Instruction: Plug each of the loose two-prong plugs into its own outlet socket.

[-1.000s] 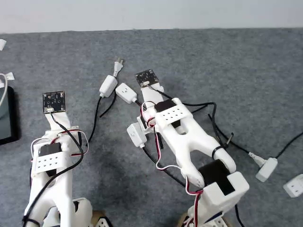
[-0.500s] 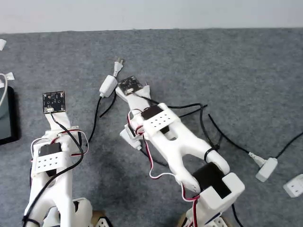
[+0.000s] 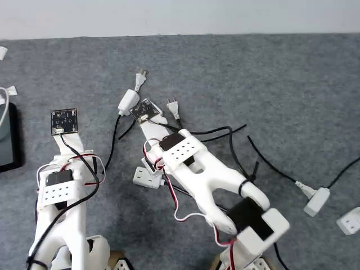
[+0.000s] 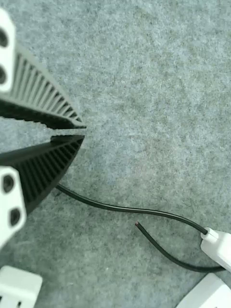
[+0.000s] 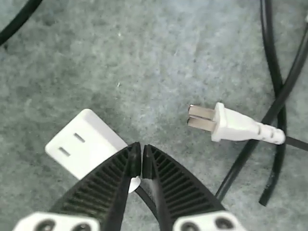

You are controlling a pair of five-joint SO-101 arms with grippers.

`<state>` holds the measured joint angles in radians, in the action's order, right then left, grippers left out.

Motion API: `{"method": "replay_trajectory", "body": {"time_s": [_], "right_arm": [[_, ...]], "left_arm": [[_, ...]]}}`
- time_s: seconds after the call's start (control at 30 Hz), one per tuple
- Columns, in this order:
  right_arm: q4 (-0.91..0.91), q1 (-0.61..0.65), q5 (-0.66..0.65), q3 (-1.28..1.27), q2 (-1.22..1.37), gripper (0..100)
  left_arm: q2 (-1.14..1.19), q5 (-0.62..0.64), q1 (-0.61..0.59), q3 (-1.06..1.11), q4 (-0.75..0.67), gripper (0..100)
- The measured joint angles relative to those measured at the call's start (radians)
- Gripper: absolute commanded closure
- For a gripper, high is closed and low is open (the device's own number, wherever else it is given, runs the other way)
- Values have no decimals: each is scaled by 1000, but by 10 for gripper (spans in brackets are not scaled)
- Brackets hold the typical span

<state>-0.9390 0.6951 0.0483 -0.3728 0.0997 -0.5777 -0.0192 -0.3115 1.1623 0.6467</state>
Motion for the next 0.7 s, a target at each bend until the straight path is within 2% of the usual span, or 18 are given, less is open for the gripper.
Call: {"method": "replay_trajectory", "body": {"time_s": [0.1,0.27,0.4,0.5,0.7], "right_arm": [[-61,6,-127,0,-84,945],[-173,26,-381,0,-114,743],[-199,68,-525,2,-44,724],[-210,101,-565,5,17,724],[-236,181,-560,54,103,724]], "left_arm": [[0,0,0,0,0,981],[0,0,0,0,0,981],[0,0,0,0,0,981],[0,0,-2,0,0,981],[0,0,-6,0,0,981]]}}
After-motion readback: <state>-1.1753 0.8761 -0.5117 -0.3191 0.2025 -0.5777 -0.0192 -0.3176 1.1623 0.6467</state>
